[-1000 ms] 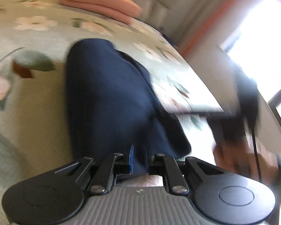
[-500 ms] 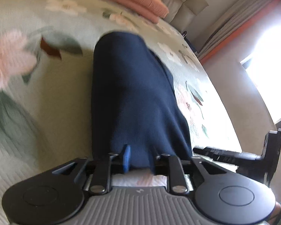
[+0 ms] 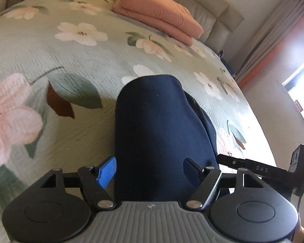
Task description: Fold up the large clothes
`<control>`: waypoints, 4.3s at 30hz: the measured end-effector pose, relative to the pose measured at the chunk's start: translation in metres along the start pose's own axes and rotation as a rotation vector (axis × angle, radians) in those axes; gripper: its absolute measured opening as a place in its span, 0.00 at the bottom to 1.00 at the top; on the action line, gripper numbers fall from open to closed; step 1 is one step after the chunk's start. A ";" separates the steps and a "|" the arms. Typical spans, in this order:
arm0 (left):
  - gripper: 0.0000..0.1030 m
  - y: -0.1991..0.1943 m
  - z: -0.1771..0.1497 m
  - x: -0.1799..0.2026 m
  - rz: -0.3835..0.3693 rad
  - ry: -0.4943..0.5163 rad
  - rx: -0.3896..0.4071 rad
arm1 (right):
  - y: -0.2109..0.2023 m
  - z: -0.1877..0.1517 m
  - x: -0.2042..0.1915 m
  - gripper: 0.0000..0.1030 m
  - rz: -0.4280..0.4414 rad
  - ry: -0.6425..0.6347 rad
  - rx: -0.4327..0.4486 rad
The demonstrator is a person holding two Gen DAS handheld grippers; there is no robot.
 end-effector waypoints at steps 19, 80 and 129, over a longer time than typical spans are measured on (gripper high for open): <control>0.94 0.082 -0.017 -0.034 -0.271 -0.244 -0.185 | 0.047 -0.014 0.026 1.00 0.324 0.210 -0.103; 0.38 -0.227 -0.246 -0.169 -0.254 0.227 0.111 | -0.105 -0.214 -0.269 0.14 -0.012 -0.098 0.259; 0.93 -0.486 -0.268 -0.109 0.245 0.267 0.377 | -0.312 -0.332 -0.403 0.99 -0.329 -0.173 0.254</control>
Point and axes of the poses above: each gripper's, at about its wrist camera, not at the fingertips, and y roughly the way its jaws point, x to its right, z to its top, the point moved 8 cm from there along y, roughly the way its jaws point, and after that the axes turned 3 degrees about z, right-handed, at the moved point
